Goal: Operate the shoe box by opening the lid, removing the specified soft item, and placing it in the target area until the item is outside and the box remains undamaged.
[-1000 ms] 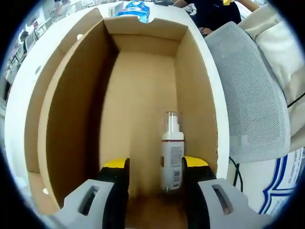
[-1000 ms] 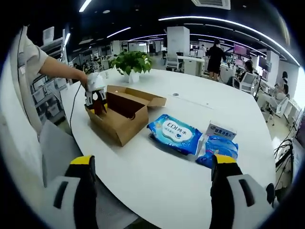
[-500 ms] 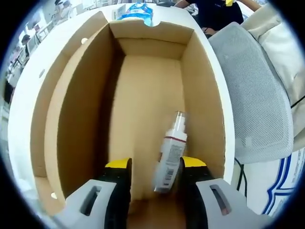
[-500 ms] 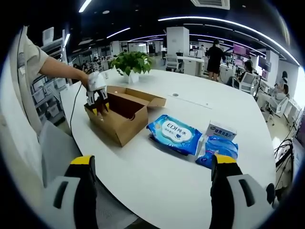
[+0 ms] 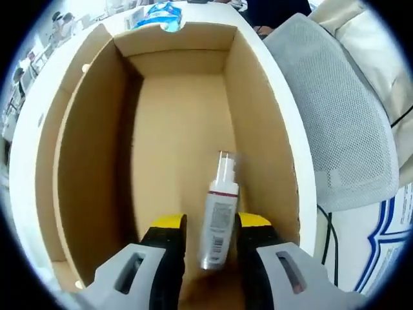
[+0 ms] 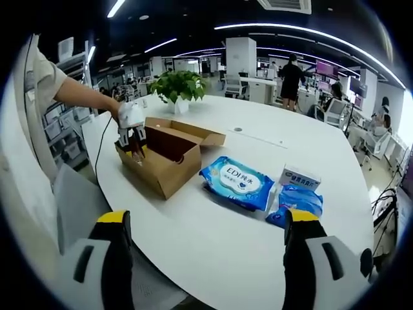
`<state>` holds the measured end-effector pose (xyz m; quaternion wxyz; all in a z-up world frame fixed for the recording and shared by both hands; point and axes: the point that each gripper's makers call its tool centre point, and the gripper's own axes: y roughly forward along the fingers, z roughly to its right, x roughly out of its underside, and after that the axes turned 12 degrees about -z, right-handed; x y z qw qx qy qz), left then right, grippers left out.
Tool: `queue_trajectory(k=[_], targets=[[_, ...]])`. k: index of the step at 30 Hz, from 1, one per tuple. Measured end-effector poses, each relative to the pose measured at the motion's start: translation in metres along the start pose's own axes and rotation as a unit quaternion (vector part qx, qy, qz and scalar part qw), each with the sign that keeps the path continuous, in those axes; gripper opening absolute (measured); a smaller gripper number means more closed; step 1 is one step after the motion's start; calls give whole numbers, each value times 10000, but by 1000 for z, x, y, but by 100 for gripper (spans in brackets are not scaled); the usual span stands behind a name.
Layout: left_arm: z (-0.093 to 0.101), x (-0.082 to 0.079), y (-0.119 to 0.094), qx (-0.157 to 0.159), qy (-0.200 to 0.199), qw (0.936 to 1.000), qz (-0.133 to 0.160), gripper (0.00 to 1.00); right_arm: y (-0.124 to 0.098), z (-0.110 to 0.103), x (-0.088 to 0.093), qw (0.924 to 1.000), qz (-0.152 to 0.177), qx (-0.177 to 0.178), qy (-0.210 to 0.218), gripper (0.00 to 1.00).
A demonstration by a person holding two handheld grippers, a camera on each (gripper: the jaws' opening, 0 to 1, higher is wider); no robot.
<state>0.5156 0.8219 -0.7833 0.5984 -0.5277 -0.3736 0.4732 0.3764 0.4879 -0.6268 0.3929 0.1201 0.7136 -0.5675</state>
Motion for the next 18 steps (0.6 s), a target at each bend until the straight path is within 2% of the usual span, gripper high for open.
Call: queue_trajectory(k=[5, 11, 14, 18], targets=[[3, -1, 4, -26, 193, 9998, -26, 20, 0, 0, 0, 10000, 15, 10, 0, 92], [2, 1, 7, -130, 233, 9996, -91, 18, 1, -3, 1, 10000, 13, -6, -11, 91], [-1, 3, 5, -150, -22, 9998, -127, 18, 1, -3, 0, 10000, 31, -11, -1, 91], [-4, 5, 3, -201, -124, 9995, -204, 17, 0, -4, -1, 10000, 43, -15, -13, 90]])
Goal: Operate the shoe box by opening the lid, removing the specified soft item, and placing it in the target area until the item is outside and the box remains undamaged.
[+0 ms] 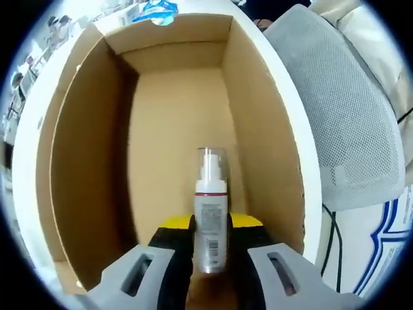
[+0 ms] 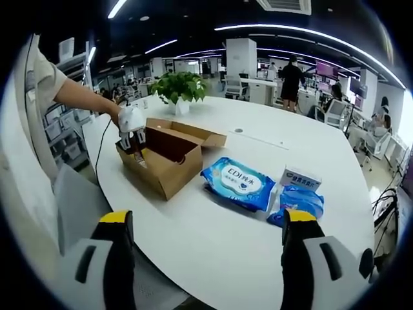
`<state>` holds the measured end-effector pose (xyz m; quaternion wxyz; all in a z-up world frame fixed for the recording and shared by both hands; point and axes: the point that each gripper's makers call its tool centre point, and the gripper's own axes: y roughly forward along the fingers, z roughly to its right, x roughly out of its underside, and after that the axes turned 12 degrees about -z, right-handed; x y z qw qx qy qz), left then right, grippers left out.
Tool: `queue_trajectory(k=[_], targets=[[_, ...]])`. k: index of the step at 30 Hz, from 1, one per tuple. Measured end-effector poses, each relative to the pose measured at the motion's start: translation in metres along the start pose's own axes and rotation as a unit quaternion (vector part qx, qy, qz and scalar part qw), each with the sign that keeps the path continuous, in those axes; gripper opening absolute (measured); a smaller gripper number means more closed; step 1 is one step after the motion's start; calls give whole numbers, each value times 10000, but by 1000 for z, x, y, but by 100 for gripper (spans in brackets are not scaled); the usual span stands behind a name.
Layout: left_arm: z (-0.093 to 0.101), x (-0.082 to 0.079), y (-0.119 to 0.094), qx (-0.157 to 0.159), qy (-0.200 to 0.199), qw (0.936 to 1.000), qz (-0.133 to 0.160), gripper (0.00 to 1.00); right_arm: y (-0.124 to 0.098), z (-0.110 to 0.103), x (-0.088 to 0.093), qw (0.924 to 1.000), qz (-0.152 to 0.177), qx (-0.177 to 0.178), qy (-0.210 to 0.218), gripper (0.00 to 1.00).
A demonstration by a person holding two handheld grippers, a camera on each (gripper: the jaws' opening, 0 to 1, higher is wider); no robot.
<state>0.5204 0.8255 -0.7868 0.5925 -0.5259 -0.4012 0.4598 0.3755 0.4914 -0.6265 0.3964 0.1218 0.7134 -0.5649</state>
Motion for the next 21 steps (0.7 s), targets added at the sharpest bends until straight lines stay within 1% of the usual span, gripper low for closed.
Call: queue_trajectory(k=[4, 6, 8, 14, 15, 20, 21], targets=[[-3, 0, -3, -54, -194, 9998, 9, 17, -1, -1, -1, 10000, 33, -6, -5, 90], [-2, -2, -7, -48, -302, 9995, 4, 17, -1, -1, -2, 10000, 53, -6, -12, 90], [0, -5, -11, -64, -348, 9994, 22, 16, -2, -1, -2, 10000, 70, -8, -9, 90], [0, -11, -13, -127, -453, 9989, 85, 16, -1, -4, -5, 9999, 127, -55, -49, 89], [-1, -14, -17, -182, -482, 9986, 154, 16, -1, -5, -6, 9999, 139, -62, -56, 89], [-1, -22, -31, -253, -597, 9973, 359, 16, 1, -10, -11, 9996, 189, -152, -137, 87], [-2, -25, -34, -284, -638, 9965, 454, 16, 1, -11, -13, 9995, 209, -166, -166, 85]])
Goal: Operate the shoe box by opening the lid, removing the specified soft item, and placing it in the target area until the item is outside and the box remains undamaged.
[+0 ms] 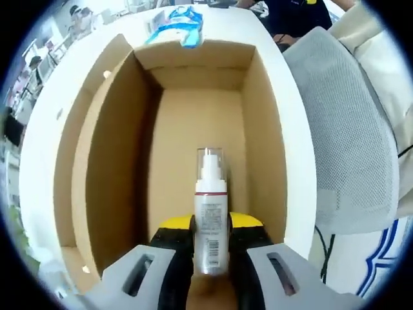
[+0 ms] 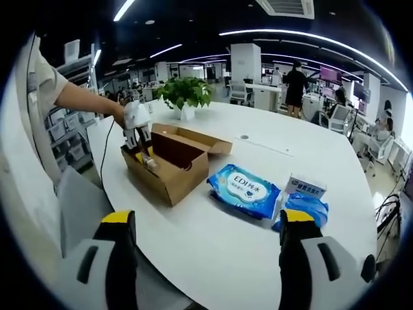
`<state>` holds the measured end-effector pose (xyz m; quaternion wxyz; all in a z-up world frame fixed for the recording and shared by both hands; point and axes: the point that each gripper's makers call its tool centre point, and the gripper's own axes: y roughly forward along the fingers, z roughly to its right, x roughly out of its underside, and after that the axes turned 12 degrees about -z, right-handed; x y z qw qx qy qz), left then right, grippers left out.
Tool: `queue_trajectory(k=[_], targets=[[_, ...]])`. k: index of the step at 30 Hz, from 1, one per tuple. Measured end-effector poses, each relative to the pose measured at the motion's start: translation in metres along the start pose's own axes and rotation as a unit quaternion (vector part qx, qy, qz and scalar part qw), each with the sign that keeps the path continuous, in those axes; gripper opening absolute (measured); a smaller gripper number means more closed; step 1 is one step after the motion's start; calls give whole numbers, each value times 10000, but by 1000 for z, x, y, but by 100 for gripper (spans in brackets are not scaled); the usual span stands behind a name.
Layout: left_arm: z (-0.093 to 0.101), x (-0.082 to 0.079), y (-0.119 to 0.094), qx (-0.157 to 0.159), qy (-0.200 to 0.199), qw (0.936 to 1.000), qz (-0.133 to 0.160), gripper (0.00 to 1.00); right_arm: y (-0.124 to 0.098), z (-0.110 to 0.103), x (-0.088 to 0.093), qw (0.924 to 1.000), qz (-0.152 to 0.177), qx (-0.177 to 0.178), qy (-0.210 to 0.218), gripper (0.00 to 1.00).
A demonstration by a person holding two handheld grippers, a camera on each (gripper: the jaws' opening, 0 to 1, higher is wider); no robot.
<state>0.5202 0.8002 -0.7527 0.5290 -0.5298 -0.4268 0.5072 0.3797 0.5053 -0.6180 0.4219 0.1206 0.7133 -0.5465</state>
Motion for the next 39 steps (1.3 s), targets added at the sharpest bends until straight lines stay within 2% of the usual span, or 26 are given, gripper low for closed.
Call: queue_trajectory(k=[11, 17, 21, 29, 39], targets=[[12, -23, -28, -183, 36, 9990, 413, 17, 7, -15, -16, 9990, 178, -261, -319, 78], [21, -36, -43, -259, 111, 9976, 635, 17, 12, -29, -24, 9971, 248, -518, -507, 71], [31, -48, -54, -302, 214, 9962, 786, 17, 16, -37, -29, 9956, 309, -629, -627, 69], [44, -63, -64, -332, 357, 9940, 983, 17, 24, -52, -36, 9923, 366, -871, -802, 60], [66, -92, -81, -332, 678, 9873, 1401, 17, 33, -75, -45, 9871, 455, -1191, -973, 49]])
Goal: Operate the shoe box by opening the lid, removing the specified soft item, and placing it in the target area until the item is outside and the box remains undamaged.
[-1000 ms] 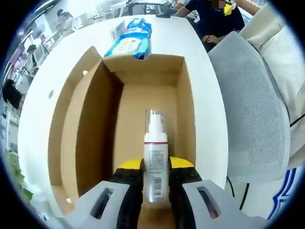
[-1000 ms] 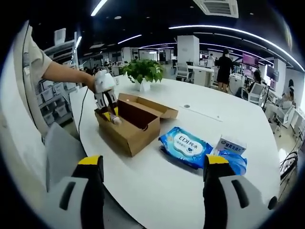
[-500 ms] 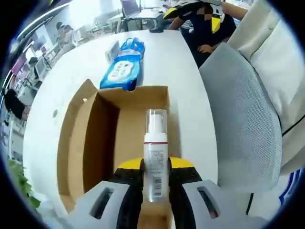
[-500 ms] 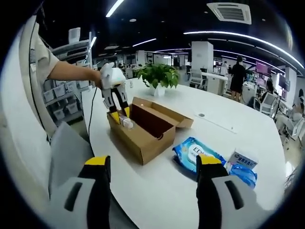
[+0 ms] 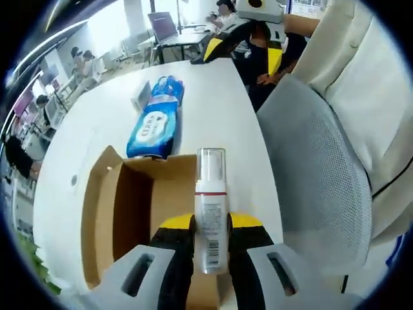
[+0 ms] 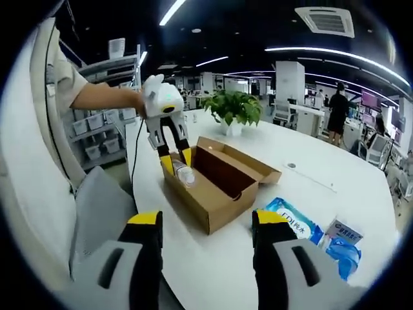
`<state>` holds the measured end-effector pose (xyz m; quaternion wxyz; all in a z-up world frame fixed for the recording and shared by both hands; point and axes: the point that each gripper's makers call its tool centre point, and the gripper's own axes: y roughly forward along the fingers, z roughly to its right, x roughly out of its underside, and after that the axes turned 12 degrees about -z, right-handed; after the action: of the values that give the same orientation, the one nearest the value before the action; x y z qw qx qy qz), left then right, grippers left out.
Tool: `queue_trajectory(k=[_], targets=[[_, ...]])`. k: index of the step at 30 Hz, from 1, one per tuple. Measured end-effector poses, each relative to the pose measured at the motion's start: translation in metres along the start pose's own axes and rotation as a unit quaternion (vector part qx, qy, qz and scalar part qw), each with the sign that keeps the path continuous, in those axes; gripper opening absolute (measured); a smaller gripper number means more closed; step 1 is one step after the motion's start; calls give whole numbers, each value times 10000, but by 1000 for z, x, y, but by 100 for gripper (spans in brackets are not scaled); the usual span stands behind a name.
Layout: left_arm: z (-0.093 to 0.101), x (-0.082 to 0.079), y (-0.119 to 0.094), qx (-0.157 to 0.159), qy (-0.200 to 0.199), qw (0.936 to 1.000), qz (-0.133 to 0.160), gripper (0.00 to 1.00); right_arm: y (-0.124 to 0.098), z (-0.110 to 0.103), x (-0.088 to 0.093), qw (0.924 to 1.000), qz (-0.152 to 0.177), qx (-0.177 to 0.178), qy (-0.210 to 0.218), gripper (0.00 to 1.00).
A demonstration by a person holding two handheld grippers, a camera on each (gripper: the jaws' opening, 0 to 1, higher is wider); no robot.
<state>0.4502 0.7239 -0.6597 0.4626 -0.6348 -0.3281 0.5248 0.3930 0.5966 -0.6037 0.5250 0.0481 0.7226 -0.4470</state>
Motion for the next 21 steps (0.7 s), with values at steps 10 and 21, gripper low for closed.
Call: queue_trajectory(k=[10, 21], targets=[[16, -28, -4, 6, 324, 9993, 209, 17, 11, -18, -12, 9993, 125, -281, -209, 43], [30, -51, -3, 118, 558, 9975, 407, 17, 21, -33, -20, 9973, 147, -521, -487, 33]])
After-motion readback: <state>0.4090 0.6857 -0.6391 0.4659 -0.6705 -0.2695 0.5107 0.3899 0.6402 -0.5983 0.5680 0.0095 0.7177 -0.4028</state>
